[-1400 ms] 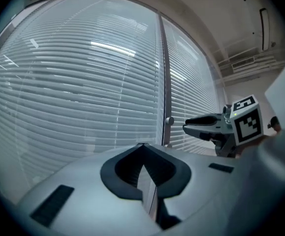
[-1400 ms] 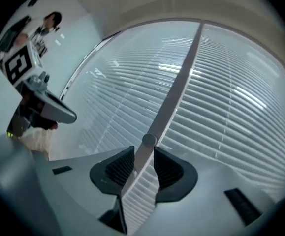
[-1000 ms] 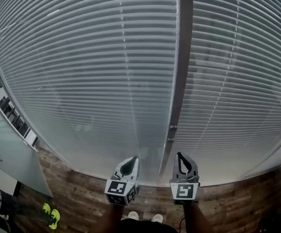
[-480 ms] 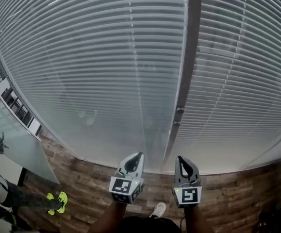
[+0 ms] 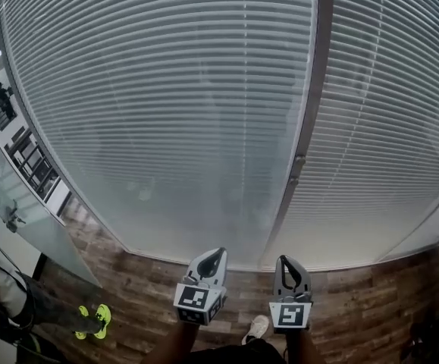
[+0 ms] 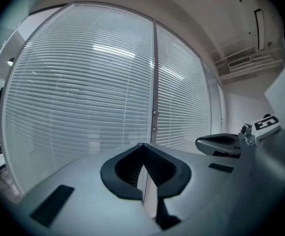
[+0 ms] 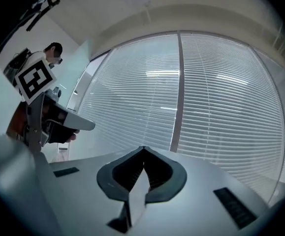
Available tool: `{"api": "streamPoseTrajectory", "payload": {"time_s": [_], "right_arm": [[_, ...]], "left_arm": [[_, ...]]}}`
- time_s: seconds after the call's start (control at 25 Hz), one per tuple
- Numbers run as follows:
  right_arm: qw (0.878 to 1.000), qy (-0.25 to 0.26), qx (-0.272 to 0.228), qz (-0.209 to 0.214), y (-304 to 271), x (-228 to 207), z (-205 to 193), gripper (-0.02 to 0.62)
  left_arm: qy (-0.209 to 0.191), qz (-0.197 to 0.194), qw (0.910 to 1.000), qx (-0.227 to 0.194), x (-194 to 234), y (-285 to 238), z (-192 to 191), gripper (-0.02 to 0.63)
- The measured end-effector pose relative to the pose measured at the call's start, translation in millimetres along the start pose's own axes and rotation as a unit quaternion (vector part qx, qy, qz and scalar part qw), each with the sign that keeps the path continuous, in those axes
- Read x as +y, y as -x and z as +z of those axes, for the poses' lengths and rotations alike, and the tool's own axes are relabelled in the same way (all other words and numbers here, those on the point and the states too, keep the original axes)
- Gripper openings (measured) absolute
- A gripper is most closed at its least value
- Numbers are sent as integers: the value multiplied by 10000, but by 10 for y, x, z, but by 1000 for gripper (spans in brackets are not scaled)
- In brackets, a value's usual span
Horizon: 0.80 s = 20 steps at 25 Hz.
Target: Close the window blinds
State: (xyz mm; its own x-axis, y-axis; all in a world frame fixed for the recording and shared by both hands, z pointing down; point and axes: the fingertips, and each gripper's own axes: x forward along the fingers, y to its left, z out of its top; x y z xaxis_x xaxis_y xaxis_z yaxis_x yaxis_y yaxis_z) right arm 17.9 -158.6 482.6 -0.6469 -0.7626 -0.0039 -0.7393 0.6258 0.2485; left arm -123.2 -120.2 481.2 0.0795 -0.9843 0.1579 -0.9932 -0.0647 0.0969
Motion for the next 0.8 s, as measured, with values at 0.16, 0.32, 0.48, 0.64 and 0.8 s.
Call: {"api": "streamPoseTrajectory", "payload": {"time_s": [0.16,0.32,0.48,0.64,0.8], "right_arm": [[9996,-125,4,-235,118,377,-206,3],[9991,-185,135,-355,139,607,-295,4],[9985,-228,262,-412,320,721,-375,3],[9973,-298,318,-592,583,785,-390,5],[9971,-260,497,-515,855,874,-341,4]], "left_arm": [[41,-137,9997,-190,240,236,-328,0],[80,-266,9995,-119,406,324,-474,0],[118,-355,9993,-35,378,464,-589,0],[148,-493,9987,-25,270,645,-679,0],[132,-619,9980,11,91,904,-595,0]]}}
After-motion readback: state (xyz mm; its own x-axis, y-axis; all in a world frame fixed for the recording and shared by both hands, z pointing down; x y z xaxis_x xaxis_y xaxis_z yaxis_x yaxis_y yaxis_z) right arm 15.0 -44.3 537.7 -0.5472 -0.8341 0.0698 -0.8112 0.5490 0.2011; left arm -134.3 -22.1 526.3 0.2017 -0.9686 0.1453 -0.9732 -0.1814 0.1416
